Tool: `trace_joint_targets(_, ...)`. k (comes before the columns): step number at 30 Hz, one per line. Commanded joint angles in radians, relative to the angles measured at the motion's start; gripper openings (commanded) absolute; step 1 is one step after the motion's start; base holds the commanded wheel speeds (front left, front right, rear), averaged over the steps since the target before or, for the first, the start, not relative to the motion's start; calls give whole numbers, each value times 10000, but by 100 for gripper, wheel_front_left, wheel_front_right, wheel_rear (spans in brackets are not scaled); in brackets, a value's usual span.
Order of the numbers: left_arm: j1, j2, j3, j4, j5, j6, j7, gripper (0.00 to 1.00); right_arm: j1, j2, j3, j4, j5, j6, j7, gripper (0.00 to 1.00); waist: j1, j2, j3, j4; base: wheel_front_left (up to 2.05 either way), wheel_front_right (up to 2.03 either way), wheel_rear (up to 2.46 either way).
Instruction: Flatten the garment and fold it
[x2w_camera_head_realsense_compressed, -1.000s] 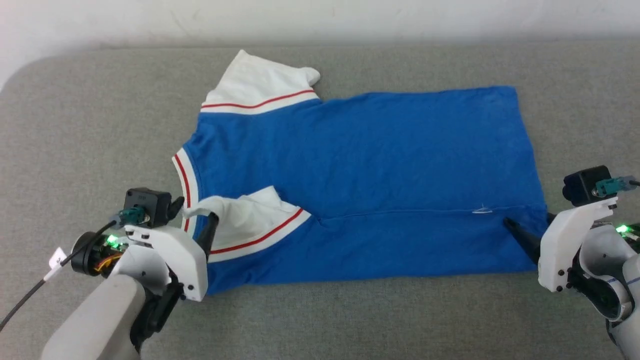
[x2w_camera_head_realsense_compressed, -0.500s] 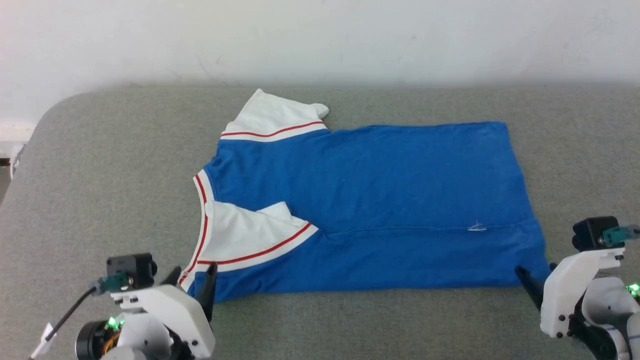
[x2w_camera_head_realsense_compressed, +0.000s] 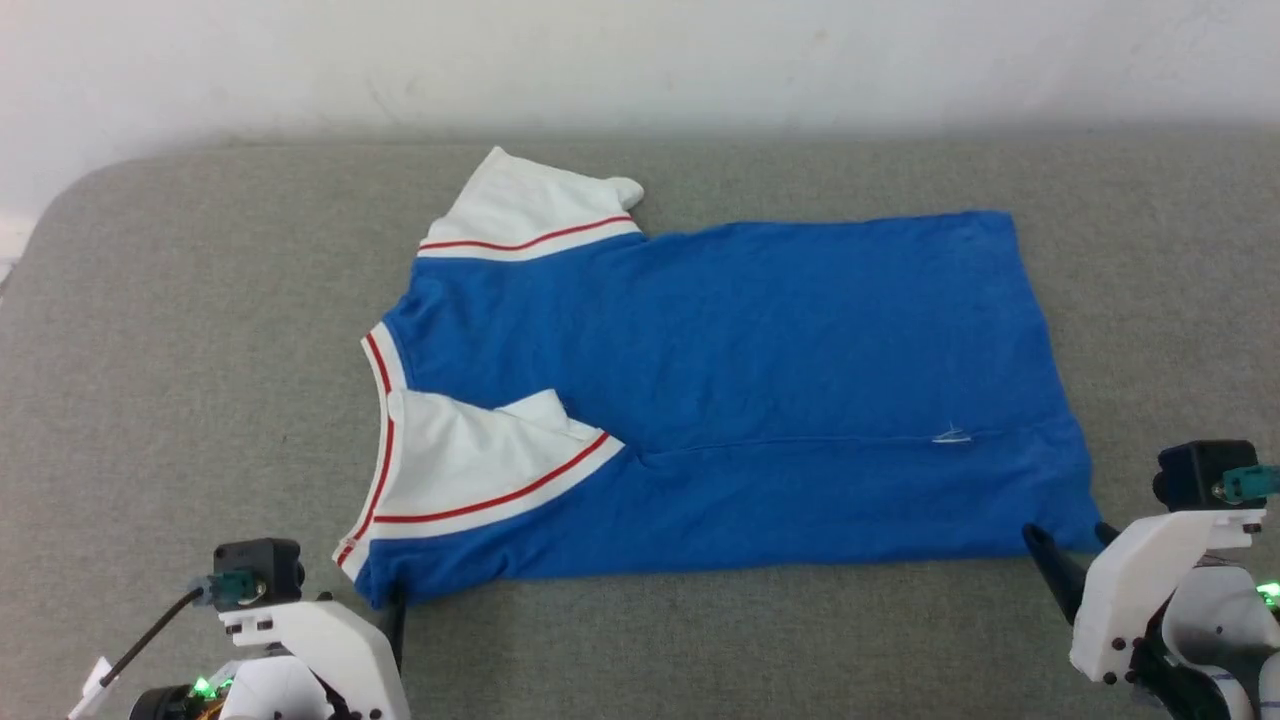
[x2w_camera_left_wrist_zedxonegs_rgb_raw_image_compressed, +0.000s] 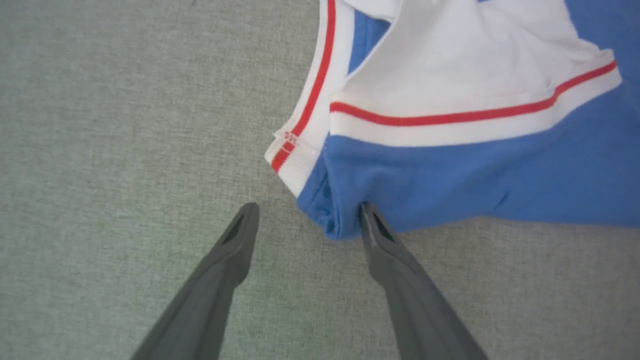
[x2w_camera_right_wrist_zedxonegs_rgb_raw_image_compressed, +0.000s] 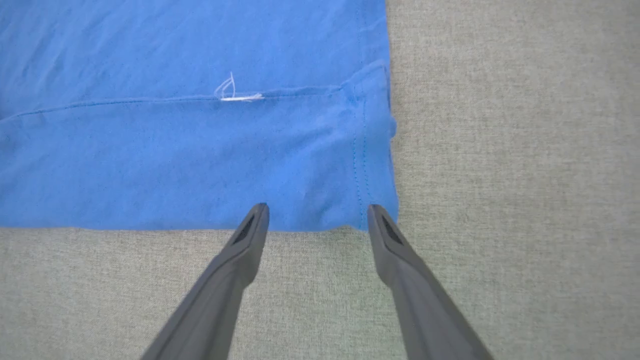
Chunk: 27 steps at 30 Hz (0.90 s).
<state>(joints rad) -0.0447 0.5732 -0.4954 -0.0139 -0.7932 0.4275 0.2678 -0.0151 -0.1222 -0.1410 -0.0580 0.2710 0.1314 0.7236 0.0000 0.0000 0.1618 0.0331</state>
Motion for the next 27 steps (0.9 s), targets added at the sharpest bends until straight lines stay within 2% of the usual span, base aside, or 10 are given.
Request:
trace_joint_targets(1,-174,-74,-19,160,1,-38,-68,100,29,38,-51,-105,-102,-7,42,100,0,0,255,-146,0,0,0)
trace_joint_targets(7,-419,-446,-45,963,-184,-285,-234,100,-84,-40,-105,-279,-187,-7,40,100,0,0,583,-253,0,0,0)
trace_joint_targets(8,-424,-505,-72,1089,-260,-371,-206,70,-84,-51,-124,-287,-201,-7,37,100,0,0,601,-249,0,0,0)
trace_joint_targets(9,-441,-542,-115,1205,-300,-466,-189,17,-80,-67,-148,-290,-230,-7,41,100,0,0,613,-235,0,0,0)
trace_joint_targets(10,-462,-581,-161,1299,-333,-571,-183,0,-78,-86,-176,-285,-265,-7,47,100,0,0,602,-210,0,0,0)
trace_joint_targets(13,-510,-684,-267,1433,-399,-839,-230,0,-90,-156,-279,-203,-469,-7,66,100,0,0,462,-105,0,0,0)
trace_joint_targets(17,-565,-722,-239,1240,-315,-941,-557,0,-245,-47,-626,142,-769,-7,-212,100,0,0,171,74,0,0,0)
trace_joint_targets(27,-567,-461,-346,-155,223,-567,-741,0,-533,126,-871,1363,-1154,-7,-443,100,0,0,109,507,0,0,0)
